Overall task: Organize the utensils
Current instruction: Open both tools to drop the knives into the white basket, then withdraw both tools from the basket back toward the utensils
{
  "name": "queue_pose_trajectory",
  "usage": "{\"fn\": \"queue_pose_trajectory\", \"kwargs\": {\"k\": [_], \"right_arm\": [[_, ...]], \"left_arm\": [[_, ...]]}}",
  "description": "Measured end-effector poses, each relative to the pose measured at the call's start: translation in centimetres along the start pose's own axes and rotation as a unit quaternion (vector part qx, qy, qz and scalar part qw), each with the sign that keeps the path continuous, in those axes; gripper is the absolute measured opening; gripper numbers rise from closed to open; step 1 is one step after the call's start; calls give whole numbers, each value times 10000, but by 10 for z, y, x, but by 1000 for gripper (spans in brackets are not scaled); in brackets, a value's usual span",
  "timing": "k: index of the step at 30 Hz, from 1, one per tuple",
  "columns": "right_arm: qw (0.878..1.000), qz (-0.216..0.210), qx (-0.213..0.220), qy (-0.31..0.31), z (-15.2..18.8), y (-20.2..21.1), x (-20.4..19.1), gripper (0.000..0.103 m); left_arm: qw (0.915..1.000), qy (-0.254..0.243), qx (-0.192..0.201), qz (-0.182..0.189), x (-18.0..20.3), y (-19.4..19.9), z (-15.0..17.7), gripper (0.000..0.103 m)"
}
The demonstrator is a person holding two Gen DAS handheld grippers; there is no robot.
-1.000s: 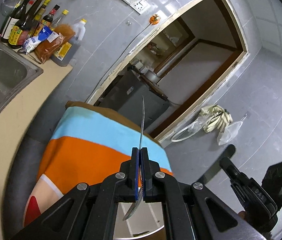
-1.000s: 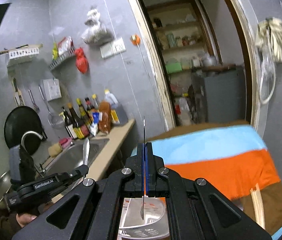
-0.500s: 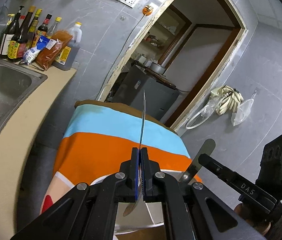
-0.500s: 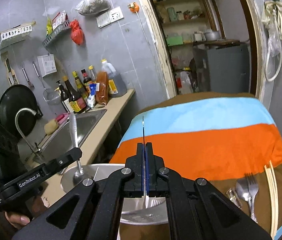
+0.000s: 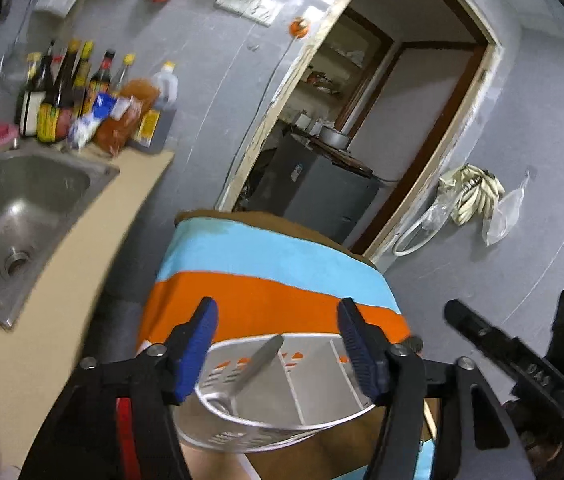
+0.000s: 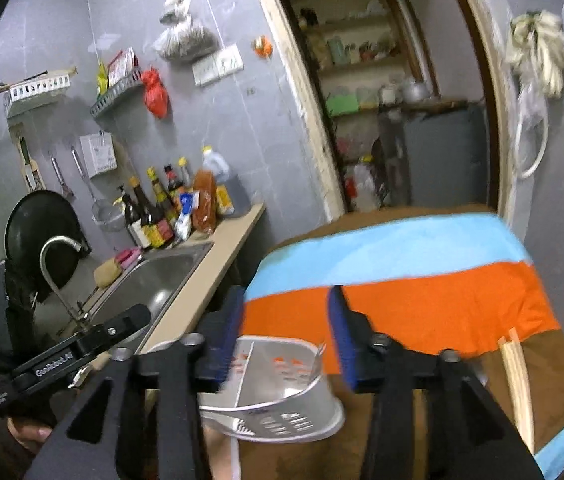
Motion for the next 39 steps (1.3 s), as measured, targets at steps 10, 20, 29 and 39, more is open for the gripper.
{"fn": "queue_pose_trajectory", "kwargs": {"k": [10, 20, 29, 39], "right_arm": [[9923, 601, 1057, 248, -45, 73, 33, 101], [9840, 1176, 1257, 450, -58, 120, 91, 101], [9827, 1361, 1132, 551, -62, 128, 147, 101], [9873, 1331, 745, 440, -48, 110, 220, 101]], "left_arm": [[9907, -1029, 621, -634, 61, 29, -23, 102], [9810, -1586, 934, -607, 130, 27, -18, 102], [9795, -1778, 845, -430, 186, 0, 6, 102], [9783, -1986, 294, -504, 226, -39, 62, 102]]}}
Point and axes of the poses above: each gripper's, at about its wrist camera, not at the fingertips, and y roughly against the way its jaws point, x to its right, z to its underside, the point moved 8 cm from there along -y, roughly the way its jaws point, and after that the axes turned 6 degrees about -y, right-handed, at the moved point
